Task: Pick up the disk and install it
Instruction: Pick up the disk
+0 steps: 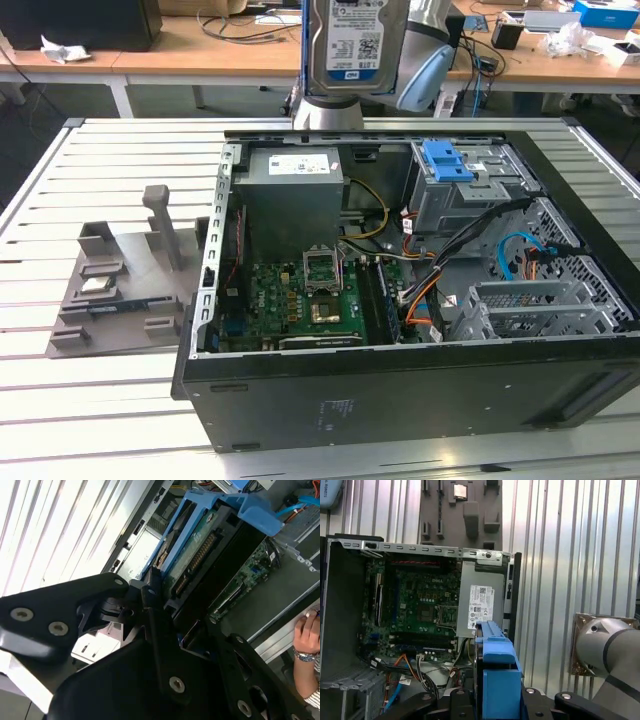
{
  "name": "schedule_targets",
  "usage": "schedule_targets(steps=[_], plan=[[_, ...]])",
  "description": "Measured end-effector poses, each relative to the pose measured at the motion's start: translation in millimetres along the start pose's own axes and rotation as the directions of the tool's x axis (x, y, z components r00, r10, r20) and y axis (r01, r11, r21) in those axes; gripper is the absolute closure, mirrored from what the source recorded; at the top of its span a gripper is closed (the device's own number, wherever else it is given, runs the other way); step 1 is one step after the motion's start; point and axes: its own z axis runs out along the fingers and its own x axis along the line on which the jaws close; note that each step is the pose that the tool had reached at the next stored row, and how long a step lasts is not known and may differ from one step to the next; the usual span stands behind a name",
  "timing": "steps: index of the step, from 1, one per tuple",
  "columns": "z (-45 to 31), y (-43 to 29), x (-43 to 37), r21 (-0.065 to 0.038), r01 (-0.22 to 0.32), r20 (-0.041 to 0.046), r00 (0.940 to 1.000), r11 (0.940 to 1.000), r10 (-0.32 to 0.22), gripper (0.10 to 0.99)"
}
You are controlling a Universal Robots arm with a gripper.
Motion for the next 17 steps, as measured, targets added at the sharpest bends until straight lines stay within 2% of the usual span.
schedule_targets(steps=[1,2,17], plan=[[2.9,-6.0,0.4,0.000,0.000,-0.0008,1.0000,1.0000,0.000,0.718],[6.5,-8.1,0.6,0.000,0.000,-0.0010,1.0000,1.0000,0.000,0.718],[11.7,-15.6,1.1,0.000,0.000,-0.0009,1.0000,1.0000,0.000,0.718]])
